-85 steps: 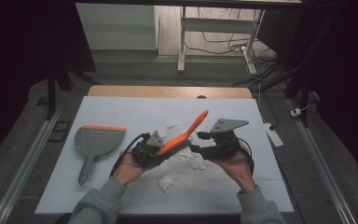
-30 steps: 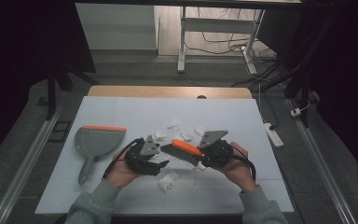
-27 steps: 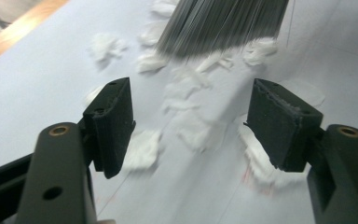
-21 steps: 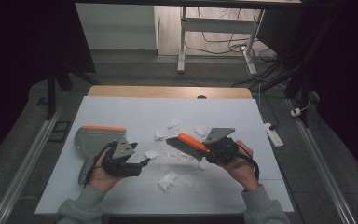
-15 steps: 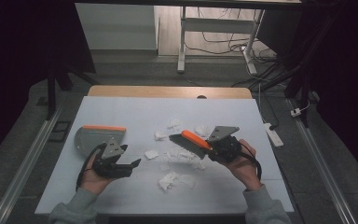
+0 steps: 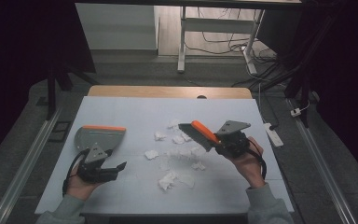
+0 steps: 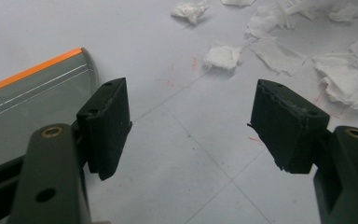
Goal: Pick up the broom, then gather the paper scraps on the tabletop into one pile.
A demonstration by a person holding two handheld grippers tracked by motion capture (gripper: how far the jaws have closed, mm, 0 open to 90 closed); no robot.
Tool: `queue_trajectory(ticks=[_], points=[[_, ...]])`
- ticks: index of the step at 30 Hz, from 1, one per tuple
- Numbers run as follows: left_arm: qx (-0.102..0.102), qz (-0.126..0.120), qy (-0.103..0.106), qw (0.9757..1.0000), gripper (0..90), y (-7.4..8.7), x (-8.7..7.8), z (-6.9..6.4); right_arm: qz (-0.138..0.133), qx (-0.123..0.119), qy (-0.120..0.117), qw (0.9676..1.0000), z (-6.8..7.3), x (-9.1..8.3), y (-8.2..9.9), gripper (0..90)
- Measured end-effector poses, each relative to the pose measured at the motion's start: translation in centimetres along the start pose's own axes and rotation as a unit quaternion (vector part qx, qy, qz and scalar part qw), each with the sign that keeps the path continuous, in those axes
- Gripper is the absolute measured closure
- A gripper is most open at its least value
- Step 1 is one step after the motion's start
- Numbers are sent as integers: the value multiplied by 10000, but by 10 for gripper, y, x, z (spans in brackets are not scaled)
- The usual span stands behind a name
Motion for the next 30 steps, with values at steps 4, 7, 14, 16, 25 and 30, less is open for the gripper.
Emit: queue_trajectory(ticks=[4, 7, 14, 16, 25, 30], points=[[-63, 34, 49, 10000, 296, 1, 2, 3, -67, 92, 171, 9998, -10, -3, -1, 672], [-70, 37, 39, 10000, 298, 0, 2, 4, -61, 174, 284, 9994, -18, -3, -1, 673], [-90, 39, 16, 10000, 299, 0, 3, 5, -83, 343, 424, 9985, -36, -4, 0, 673], [-80, 62, 20, 9999, 299, 0, 3, 5, -75, 361, 450, 9983, -38, -5, 0, 673], [-63, 99, 22, 9999, 297, 1, 2, 11, 439, 511, 334, 9972, -59, 30, -3, 673], [-78, 50, 57, 9999, 297, 4, 0, 14, 1179, 469, 262, 9916, -77, 63, -9, 673]])
Point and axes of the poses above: each handheld gripper's, and its own axes: x roughly forward along the jaws, y roughly out of its underside, z roughly to its left, the point moved 4 cm from there along x, roughly forward along the jaws, and after that the axes turned 10 degrees about -x, right-handed, at the moved point
